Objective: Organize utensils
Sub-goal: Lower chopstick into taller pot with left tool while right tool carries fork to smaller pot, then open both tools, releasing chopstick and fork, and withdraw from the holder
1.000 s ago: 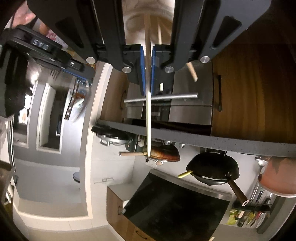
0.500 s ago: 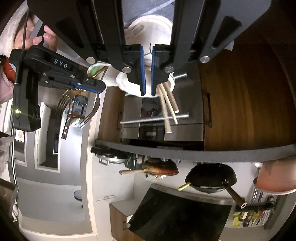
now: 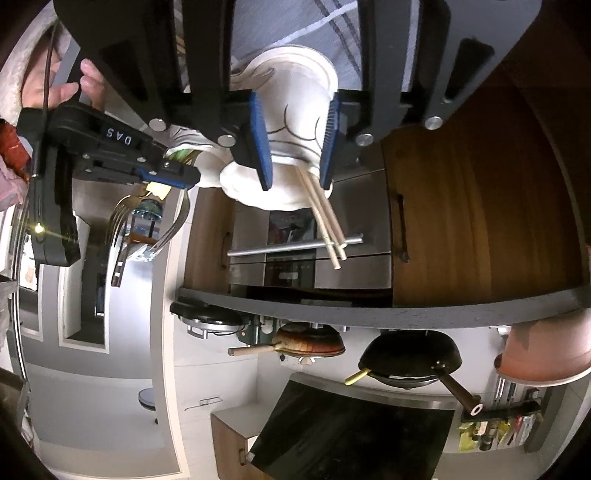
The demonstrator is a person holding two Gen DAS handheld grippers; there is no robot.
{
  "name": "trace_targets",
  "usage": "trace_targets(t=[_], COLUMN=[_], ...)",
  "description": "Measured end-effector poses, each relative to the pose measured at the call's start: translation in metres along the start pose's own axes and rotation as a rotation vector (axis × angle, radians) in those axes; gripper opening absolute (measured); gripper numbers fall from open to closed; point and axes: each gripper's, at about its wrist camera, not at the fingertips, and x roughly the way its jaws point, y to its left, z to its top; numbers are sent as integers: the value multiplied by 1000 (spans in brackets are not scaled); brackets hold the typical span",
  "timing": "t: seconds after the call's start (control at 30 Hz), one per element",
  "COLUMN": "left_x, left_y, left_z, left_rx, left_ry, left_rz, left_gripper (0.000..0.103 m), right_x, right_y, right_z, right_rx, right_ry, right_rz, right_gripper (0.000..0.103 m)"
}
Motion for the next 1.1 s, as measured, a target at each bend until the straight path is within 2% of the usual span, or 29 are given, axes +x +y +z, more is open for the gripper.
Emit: trace_targets(t=[0.17, 0.23, 0.33, 0.37, 0.43, 0.6, 0.8, 0.87, 0.93, 1.1], left_x=[-6, -6, -6, -5, -5, -5, -6, -8, -10, -11], left_y=[5, 5, 5, 5, 5, 6, 9, 9, 9, 8], left_z=[-5, -6, -8, -8, -8, -9, -9, -9, -8, -7], left_rx=[-17, -16, -17, -16, -16, -21, -42, -44, -44, -50], left_ry=[1, 0, 0, 1, 2, -2, -9, -16, -25, -12], left_rz=[23, 34, 39, 39, 39, 43, 49, 54, 63, 81], left_gripper=[38, 51, 56, 57, 66, 72, 85, 91, 97, 97], right_x=[-3, -5, -7, -7, -7, -11, -23, -30, -36, -47], right_y=[-3, -5, -6, -6, -7, -3, 1, 4, 6, 7], right_z=[0, 0, 0, -1, -1, 0, 4, 5, 8, 11], right_rx=[12, 20, 24, 26, 33, 34, 26, 17, 11, 13], right_ry=[6, 10, 18, 20, 22, 8, -46, -85, -112, -141], right_rz=[-16, -20, -23, -20, -8, 6, 35, 46, 45, 49], right_gripper=[6, 6, 8, 10, 14, 24, 52, 70, 76, 85])
